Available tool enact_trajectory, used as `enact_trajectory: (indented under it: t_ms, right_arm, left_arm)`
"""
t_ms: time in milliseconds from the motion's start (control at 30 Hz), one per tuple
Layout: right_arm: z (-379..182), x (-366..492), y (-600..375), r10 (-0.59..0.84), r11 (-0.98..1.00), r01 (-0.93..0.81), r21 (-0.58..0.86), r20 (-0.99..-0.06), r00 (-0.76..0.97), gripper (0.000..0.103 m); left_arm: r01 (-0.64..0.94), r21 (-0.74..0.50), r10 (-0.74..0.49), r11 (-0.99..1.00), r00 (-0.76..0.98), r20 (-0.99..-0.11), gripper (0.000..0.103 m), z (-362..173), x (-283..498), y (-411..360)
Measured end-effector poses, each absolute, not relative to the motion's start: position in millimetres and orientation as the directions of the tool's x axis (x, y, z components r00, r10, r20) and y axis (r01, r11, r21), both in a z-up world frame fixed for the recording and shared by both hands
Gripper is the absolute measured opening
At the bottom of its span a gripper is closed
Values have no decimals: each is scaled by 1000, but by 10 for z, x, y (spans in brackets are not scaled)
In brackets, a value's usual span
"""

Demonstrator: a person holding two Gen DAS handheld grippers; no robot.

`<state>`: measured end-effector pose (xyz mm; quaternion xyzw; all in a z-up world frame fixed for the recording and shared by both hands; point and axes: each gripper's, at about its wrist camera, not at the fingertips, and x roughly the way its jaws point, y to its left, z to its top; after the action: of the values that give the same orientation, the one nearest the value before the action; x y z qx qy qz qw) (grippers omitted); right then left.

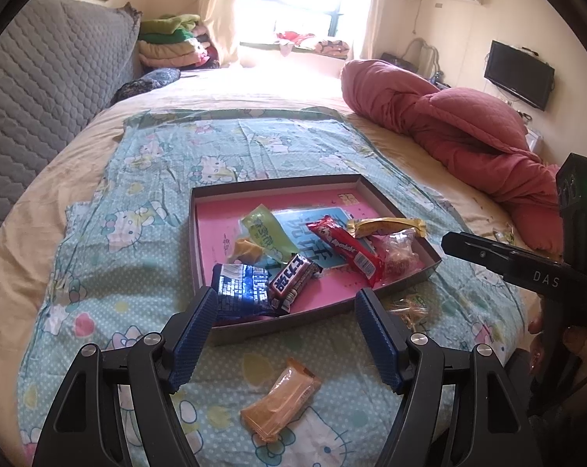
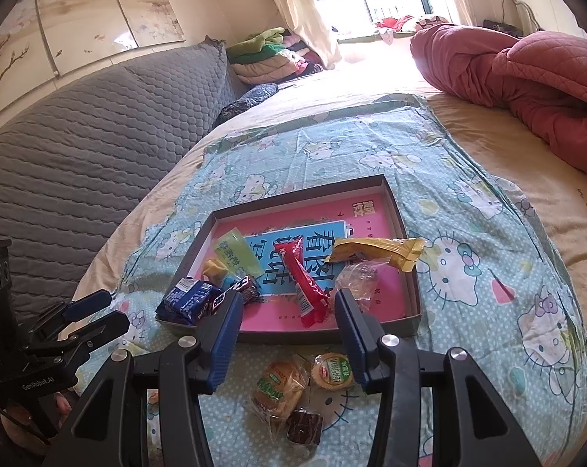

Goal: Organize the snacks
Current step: 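Withdraw both open tools from the box toward the remaining snacks, then move the left tool over the orange wafer bar while the right tool approaches the bread bun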

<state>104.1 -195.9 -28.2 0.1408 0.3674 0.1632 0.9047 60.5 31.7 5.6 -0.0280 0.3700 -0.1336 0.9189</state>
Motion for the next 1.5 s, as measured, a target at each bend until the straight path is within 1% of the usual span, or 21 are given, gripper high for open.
enact_trajectory:
  t_ms: [167, 333, 767, 1000, 1200, 1500]
  right_arm:
    - [-273, 997, -1957, 408, 903, -199, 381, -618, 672, 49]
    - [-291, 932, -1935, 416, 901, -208, 381, -625, 661, 56]
    - [-528, 780, -1732, 438, 898, -236, 372, -705, 558, 57]
    - [-581, 765, -1681, 438, 899, -241, 366, -721, 536, 57]
    - [-646, 776, -1621, 436, 900, -249, 358, -743, 508, 57]
    - [-774, 816, -1624, 426, 905, -223, 363, -770, 475, 57]
  left_arm:
    - [213, -144, -253, 966, 682, -687, 75, 49, 537, 320]
    - [203, -132, -235, 970, 654, -719, 78, -8, 482, 313]
    - [200, -104, -203, 974, 571, -796, 79, -245, 438, 317]
    - [216, -97, -199, 972, 524, -828, 79, -369, 451, 336]
    - [222, -123, -217, 967, 470, -856, 79, -524, 501, 336]
    - [248, -102, -203, 963, 423, -883, 79, -707, 574, 278]
